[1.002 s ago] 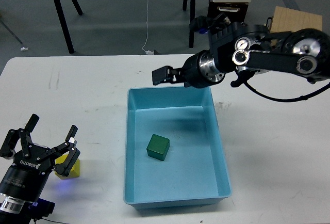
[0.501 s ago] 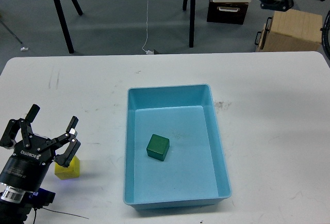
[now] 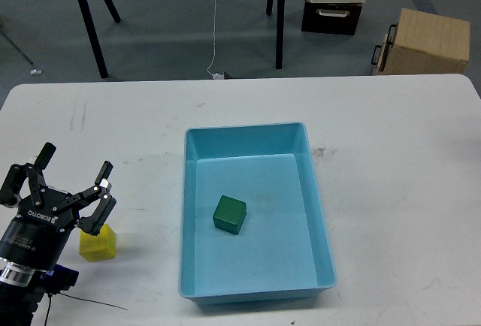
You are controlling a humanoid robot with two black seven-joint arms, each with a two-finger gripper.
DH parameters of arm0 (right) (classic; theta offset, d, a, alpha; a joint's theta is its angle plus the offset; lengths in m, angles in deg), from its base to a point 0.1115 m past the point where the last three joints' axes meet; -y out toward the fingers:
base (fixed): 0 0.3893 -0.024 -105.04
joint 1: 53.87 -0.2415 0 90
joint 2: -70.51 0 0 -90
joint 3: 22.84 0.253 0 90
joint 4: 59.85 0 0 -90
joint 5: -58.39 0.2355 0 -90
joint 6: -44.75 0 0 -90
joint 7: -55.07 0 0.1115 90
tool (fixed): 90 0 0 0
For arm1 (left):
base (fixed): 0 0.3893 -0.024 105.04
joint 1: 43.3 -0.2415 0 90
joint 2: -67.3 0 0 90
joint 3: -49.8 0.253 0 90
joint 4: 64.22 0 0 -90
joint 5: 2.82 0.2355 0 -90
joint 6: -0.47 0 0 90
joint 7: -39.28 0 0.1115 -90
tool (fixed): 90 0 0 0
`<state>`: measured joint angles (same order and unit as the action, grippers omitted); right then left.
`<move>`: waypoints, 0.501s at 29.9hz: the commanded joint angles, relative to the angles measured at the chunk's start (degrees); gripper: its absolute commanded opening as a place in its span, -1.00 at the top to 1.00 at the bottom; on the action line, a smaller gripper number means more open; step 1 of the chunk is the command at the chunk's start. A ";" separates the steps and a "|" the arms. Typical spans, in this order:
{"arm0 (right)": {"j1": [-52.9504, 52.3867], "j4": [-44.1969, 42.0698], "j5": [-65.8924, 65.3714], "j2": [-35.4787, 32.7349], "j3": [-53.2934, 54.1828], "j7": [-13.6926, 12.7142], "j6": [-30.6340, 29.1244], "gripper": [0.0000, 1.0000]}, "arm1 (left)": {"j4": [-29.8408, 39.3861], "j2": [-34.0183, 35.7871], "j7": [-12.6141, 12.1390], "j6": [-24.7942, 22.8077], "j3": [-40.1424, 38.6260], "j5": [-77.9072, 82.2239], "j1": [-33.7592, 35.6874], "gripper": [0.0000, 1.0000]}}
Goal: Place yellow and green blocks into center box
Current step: 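Raise the right arm away from the tray out of view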
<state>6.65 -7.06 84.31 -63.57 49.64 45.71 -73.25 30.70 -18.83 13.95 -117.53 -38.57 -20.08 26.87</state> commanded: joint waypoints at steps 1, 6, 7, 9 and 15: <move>14.07 6.79 0.54 1.18 10.91 0.30 0.00 -1.00 | 0.53 0.00 0.01 0.00 -0.05 -0.05 0.84 -1.00; 30.76 15.92 0.54 8.47 21.99 0.30 0.00 -1.00 | 0.53 0.09 0.36 0.00 -0.49 -0.05 2.33 -1.00; 33.49 17.77 0.54 10.05 23.49 0.30 0.00 -1.00 | 0.61 0.09 0.45 0.00 -0.58 -0.05 2.42 -1.00; 39.21 22.16 0.62 13.39 26.30 0.39 0.00 -1.00 | 0.62 0.00 0.63 0.00 -0.67 -0.05 2.86 -1.00; 50.82 31.76 0.01 24.46 29.04 0.39 0.00 -1.00 | 0.53 0.00 0.63 0.00 -1.19 -0.14 3.04 -1.00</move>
<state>53.27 21.14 84.85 -43.75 78.38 46.11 -73.25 31.31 -18.81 14.58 -117.53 -39.41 -20.21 29.88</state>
